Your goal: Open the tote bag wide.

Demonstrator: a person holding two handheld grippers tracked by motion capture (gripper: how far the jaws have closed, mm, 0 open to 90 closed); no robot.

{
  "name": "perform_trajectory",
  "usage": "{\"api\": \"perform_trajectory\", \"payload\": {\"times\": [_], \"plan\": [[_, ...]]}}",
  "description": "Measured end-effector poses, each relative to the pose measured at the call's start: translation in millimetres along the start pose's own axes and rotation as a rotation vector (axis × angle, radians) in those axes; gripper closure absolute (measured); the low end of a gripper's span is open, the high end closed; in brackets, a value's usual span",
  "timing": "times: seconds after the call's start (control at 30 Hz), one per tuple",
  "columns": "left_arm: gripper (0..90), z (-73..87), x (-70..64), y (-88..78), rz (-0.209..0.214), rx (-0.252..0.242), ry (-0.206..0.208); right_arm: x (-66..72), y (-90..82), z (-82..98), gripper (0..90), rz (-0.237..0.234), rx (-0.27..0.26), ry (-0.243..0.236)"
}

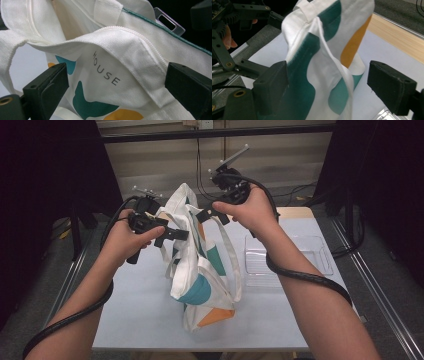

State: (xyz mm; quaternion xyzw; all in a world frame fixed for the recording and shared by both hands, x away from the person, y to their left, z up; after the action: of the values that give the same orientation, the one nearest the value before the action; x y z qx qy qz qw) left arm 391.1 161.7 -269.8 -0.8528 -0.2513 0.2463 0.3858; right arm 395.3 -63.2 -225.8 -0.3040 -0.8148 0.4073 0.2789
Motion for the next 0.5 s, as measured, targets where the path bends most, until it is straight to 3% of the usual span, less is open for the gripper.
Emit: {"api": "perform_trajectory", "payload": {"times": [0.23, 0.5], "plan": [[4.8, 0.0, -0.8, 1.5, 0.003, 0.002, 0.002, 8.1, 7.7, -5.1, 22.0, -0.025, 0.006, -0.007], [4.8, 1.0, -0.7, 0.8, 0.003, 0.0, -0.005, 11.6, 15.2, -6.4, 40.3, -0.047, 0.032, 0.004]]}}
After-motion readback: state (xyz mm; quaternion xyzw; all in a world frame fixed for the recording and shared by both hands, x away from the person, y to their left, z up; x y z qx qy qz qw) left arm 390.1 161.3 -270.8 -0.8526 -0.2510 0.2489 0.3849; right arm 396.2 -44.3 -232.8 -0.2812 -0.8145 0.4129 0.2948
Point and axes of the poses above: each handheld gripper's, and its own axes: y roughly forward along the jaws, z roughly out of its underside, x roughly to its left, the point moved 1 cm from there along y, roughly forward along the jaws, and after that the axes turned 9 degrees about x, right-handed, at the moved point
